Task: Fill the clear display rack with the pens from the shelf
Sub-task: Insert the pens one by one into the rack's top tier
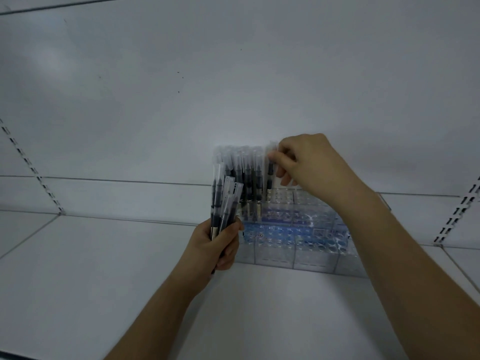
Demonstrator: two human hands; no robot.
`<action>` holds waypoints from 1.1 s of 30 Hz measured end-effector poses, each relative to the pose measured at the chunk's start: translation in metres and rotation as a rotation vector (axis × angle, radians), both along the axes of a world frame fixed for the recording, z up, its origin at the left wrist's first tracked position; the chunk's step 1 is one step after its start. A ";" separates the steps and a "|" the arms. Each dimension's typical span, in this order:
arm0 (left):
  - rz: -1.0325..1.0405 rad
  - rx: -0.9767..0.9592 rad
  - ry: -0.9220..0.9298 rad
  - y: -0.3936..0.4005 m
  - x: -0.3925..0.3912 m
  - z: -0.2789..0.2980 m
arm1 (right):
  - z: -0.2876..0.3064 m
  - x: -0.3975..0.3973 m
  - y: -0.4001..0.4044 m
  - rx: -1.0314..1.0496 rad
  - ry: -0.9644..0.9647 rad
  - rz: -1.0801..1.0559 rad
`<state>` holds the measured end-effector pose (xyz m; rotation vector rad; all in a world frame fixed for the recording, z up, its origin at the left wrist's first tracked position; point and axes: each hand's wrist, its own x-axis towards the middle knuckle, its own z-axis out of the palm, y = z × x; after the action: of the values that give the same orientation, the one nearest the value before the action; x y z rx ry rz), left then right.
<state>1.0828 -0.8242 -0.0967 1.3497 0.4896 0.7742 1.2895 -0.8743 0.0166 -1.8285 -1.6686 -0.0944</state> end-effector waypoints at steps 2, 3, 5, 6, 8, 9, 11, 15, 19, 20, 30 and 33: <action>-0.001 0.005 0.002 0.001 0.000 0.000 | -0.002 -0.004 0.003 0.009 -0.089 -0.034; 0.002 0.006 0.003 0.001 0.000 -0.001 | -0.003 -0.005 0.004 0.011 -0.125 -0.057; 0.008 0.007 0.000 0.002 -0.001 -0.001 | -0.003 -0.006 0.005 0.013 -0.209 -0.109; 0.008 0.007 -0.003 0.002 -0.001 -0.001 | -0.004 -0.007 0.006 0.016 -0.249 -0.129; 0.002 0.007 -0.007 0.003 -0.001 -0.002 | -0.005 -0.007 0.006 0.001 -0.292 -0.149; -0.004 0.008 -0.007 0.003 -0.001 -0.002 | -0.006 -0.007 0.006 -0.020 -0.308 -0.156; -0.012 0.010 -0.003 0.003 -0.002 -0.003 | -0.010 -0.008 0.009 -0.070 -0.345 -0.176; -0.025 0.017 0.003 0.003 -0.001 -0.003 | 0.000 -0.006 0.001 -0.093 -0.269 -0.202; -0.030 0.026 -0.006 0.003 -0.002 -0.003 | 0.018 -0.011 -0.017 -0.145 0.021 -0.003; -0.032 0.027 -0.007 0.003 -0.002 -0.003 | 0.019 -0.015 -0.019 -0.214 0.124 0.089; -0.045 0.040 -0.003 -0.001 -0.002 -0.001 | 0.012 -0.029 -0.014 -0.256 0.478 0.301; -0.033 0.049 -0.003 -0.002 -0.002 0.000 | 0.026 -0.009 -0.024 0.027 0.541 0.223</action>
<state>1.0808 -0.8260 -0.0965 1.3986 0.4478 0.7653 1.2805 -0.8980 0.0429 -1.4622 -1.4510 0.4331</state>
